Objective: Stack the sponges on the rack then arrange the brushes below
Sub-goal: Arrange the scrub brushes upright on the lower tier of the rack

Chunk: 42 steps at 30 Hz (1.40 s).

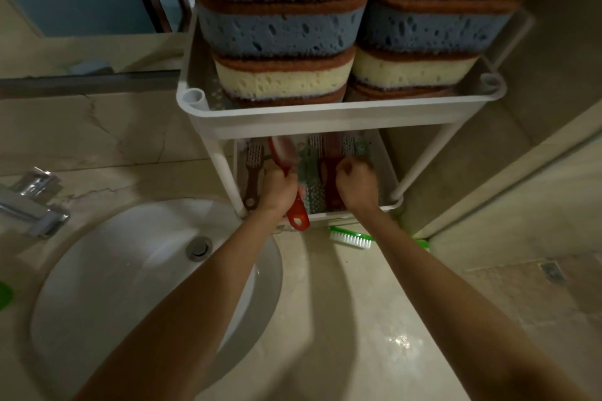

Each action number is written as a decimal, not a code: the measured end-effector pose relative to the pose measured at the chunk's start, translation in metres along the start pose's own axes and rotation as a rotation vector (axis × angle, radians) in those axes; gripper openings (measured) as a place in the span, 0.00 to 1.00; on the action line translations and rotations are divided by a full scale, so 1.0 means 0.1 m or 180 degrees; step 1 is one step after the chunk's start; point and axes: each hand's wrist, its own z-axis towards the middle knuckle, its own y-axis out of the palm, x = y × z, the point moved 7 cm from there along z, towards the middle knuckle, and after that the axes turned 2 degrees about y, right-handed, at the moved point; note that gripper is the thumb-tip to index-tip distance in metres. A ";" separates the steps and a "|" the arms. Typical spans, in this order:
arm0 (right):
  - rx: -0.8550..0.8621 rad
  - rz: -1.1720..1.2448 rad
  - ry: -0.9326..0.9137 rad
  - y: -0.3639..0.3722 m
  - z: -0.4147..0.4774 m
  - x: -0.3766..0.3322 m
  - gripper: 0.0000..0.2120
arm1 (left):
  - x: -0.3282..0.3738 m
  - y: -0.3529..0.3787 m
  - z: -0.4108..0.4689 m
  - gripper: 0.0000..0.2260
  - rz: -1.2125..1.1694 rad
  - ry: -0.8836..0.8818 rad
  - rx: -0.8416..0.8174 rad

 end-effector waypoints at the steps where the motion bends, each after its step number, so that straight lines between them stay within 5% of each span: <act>1: -0.0081 0.0322 0.0050 -0.04 -0.06 0.02 0.10 | 0.01 0.05 -0.02 0.11 -0.0115 -0.0036 -0.0067; 9: -0.1214 0.1558 0.0324 -0.07 -0.47 0.05 0.05 | 0.11 0.32 -0.11 0.12 -0.0647 -0.0337 -0.0138; 14: -0.1032 0.1595 0.0351 -0.17 -0.51 0.14 0.11 | 0.19 0.58 -0.15 0.06 -0.0781 -0.0432 -0.0174; 28: -0.0222 -0.0128 0.0273 -0.42 -0.23 0.17 0.12 | 0.48 0.98 0.05 0.09 -0.1271 -0.0696 -0.0648; 42: -0.0629 -0.1420 0.0157 -0.23 0.02 0.09 0.16 | 0.28 0.65 0.28 0.10 0.0357 0.0024 -0.0373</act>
